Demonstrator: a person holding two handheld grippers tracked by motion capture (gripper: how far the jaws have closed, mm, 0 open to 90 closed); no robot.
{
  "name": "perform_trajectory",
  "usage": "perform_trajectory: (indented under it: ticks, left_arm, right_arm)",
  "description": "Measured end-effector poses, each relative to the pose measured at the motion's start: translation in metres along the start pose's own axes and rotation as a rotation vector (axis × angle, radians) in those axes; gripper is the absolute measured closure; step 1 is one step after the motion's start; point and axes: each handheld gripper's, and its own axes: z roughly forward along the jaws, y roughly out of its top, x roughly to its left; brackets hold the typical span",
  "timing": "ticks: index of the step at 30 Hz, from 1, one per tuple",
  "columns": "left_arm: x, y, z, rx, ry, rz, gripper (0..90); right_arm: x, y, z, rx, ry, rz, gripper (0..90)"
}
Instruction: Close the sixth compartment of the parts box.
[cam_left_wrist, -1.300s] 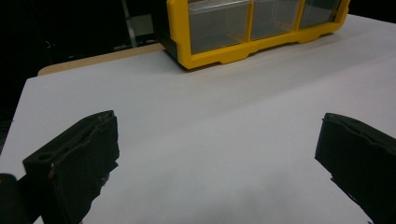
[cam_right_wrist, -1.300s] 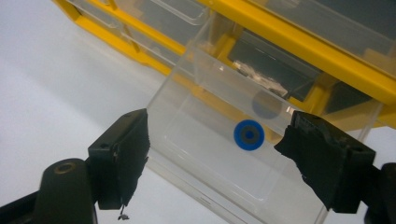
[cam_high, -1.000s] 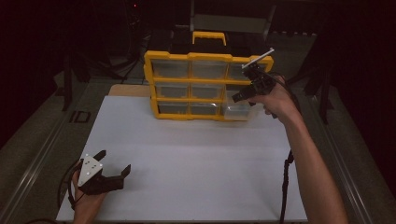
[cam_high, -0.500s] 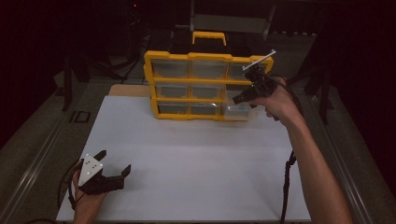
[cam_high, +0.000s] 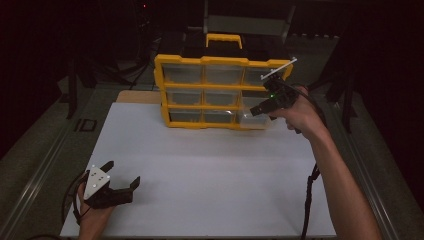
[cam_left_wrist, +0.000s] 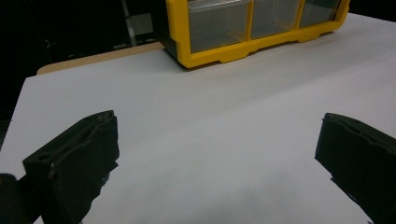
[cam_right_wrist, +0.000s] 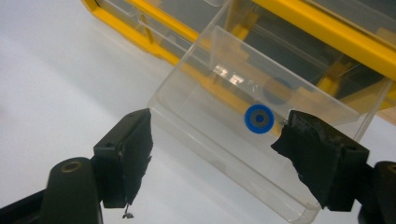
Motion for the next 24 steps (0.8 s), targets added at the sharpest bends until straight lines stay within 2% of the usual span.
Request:
perform_trajectory:
  ticks: [20, 24]
  left_arm:
    - [0.0, 0.0, -0.001, -0.004, 0.001, -0.001, 0.1]
    - [0.0, 0.0, -0.001, -0.004, 0.001, -0.003, 0.1]
  right_arm:
    - [0.011, -0.015, -0.006, 0.008, 0.015, -0.022, 26.6]
    - [0.012, -0.018, -0.007, 0.004, 0.016, -0.02, 31.0]
